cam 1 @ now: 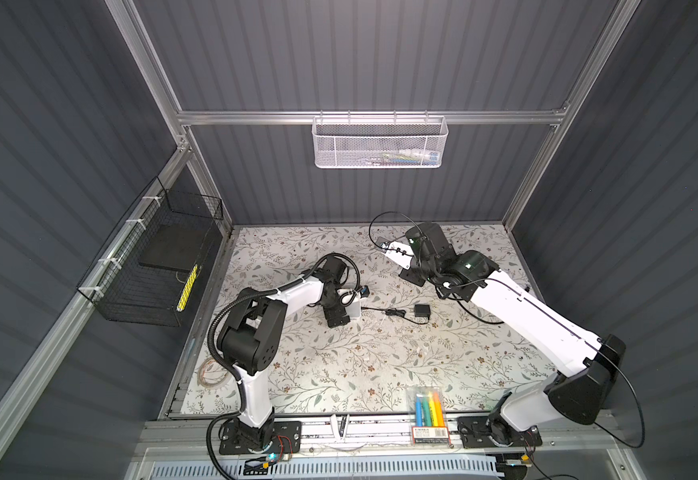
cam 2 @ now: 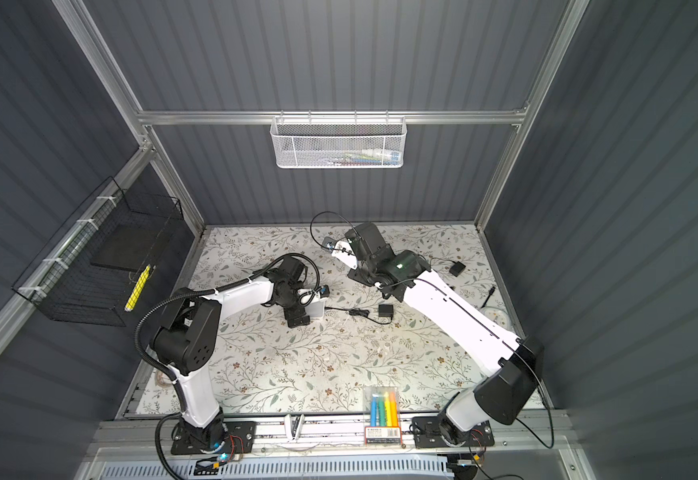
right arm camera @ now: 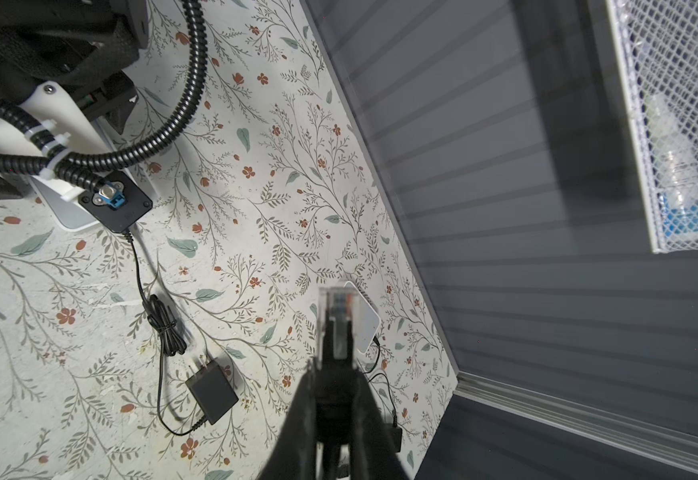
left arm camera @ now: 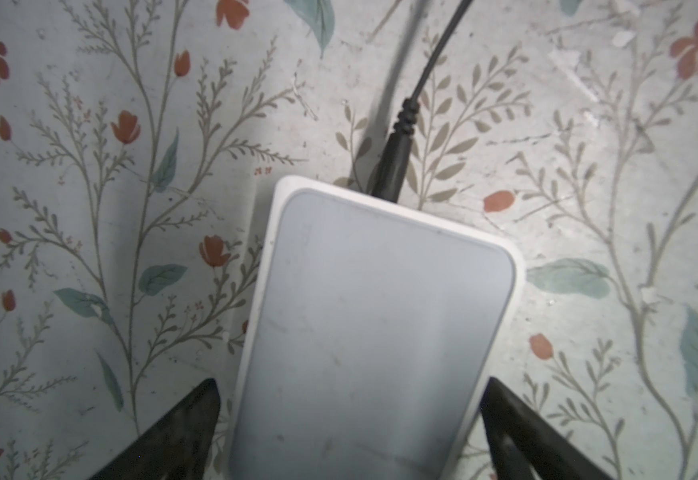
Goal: Insert the plug into the switch port
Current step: 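Grasp the white router with the left gripper while the right holds the plug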
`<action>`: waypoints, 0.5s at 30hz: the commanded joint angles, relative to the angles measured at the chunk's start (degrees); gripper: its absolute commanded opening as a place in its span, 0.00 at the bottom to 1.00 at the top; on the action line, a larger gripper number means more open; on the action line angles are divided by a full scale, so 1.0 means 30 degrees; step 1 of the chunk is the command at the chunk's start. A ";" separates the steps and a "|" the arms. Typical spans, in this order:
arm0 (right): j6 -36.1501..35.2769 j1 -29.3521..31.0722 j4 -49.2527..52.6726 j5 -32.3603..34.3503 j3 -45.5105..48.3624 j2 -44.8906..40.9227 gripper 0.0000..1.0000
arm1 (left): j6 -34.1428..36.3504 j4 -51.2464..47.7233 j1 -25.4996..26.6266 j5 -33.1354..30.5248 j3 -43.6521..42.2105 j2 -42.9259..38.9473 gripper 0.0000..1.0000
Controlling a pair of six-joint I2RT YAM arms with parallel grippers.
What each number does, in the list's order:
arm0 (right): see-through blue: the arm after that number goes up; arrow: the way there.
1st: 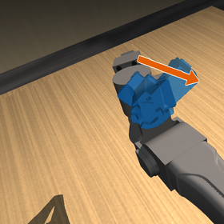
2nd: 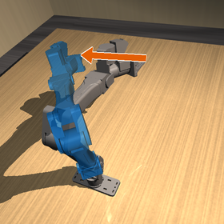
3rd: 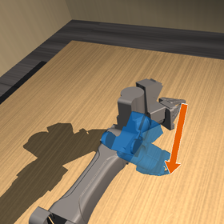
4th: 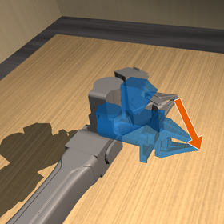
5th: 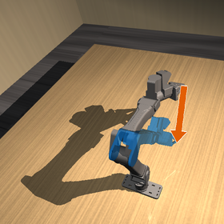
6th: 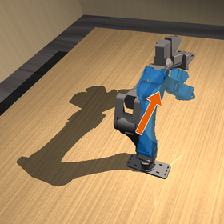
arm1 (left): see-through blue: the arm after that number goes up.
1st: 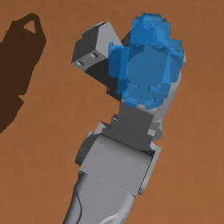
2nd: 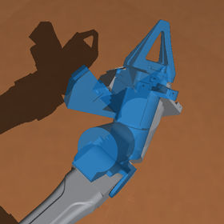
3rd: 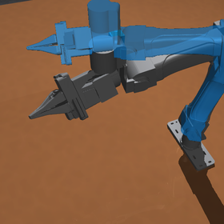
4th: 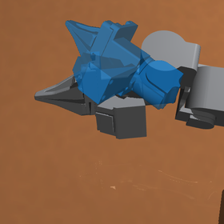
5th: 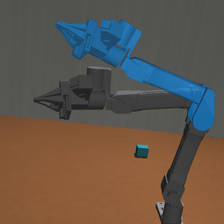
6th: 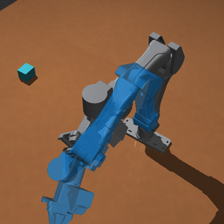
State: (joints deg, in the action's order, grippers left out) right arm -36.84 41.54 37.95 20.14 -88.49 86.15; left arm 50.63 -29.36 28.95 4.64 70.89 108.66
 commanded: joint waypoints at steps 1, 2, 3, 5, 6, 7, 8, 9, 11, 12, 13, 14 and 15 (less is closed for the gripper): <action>0.0458 -0.0099 -0.0292 -0.0428 0.0111 -0.0226 0.00 | 0.0599 -0.1024 0.0079 -0.0308 0.0010 0.0921 0.96; 0.0501 -0.0097 -0.0288 -0.0457 0.0111 -0.0215 0.00 | 0.0532 -0.1066 0.0080 -0.0332 0.0061 0.0980 0.94; 0.0530 -0.0079 -0.0308 -0.0444 0.0126 -0.0196 0.00 | 0.0502 -0.1109 0.0088 -0.0368 0.0151 0.1067 0.93; 0.0557 -0.0100 -0.0318 -0.0473 0.0173 -0.0249 0.00 | 0.0338 -0.1197 0.0082 -0.0409 0.0402 0.1233 0.89; 0.0561 -0.0077 -0.0340 -0.0462 0.0213 -0.0268 0.00 | 0.0259 -0.1277 0.0091 -0.0402 0.0559 0.1272 0.89; 0.0580 -0.0084 -0.0354 -0.0430 0.0277 -0.0299 0.00 | 0.0128 -0.1228 0.0079 -0.0432 0.0651 0.1288 0.88; 0.0581 -0.0116 -0.0383 -0.0399 0.0338 -0.0300 0.00 | 0.0075 -0.1285 0.0077 -0.0434 0.0770 0.1331 0.86; 0.0594 -0.0113 -0.0387 -0.0371 0.0374 -0.0342 0.00 | 0.0012 -0.1409 0.0086 -0.0446 0.0872 0.1382 0.85; 0.0676 -0.0129 -0.0405 -0.0394 0.0503 -0.0411 0.00 | -0.0446 -0.1331 0.0077 -0.0550 0.0920 0.1339 0.81; 0.0718 -0.0135 -0.0464 -0.0409 0.0606 -0.0436 0.00 | -0.0644 -0.1410 0.0077 -0.0552 0.1009 0.1355 0.79; 0.0735 -0.0149 -0.0557 -0.0431 0.0722 -0.0452 0.00 | -0.0933 -0.1448 0.0077 -0.0618 0.1070 0.1353 0.76; 0.0766 -0.0177 -0.0644 -0.0508 0.0835 -0.0471 0.00 | -0.1428 -0.1451 0.0032 -0.0642 0.1124 0.1287 0.73; 0.0804 -0.0169 -0.0674 -0.0518 0.0899 -0.0448 0.00 | -0.1885 -0.1561 -0.0032 -0.0609 0.1200 0.1297 0.72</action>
State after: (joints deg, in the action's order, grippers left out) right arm -35.88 41.28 37.10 19.25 -86.61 86.00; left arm 48.10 -31.94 28.93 4.21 73.58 110.50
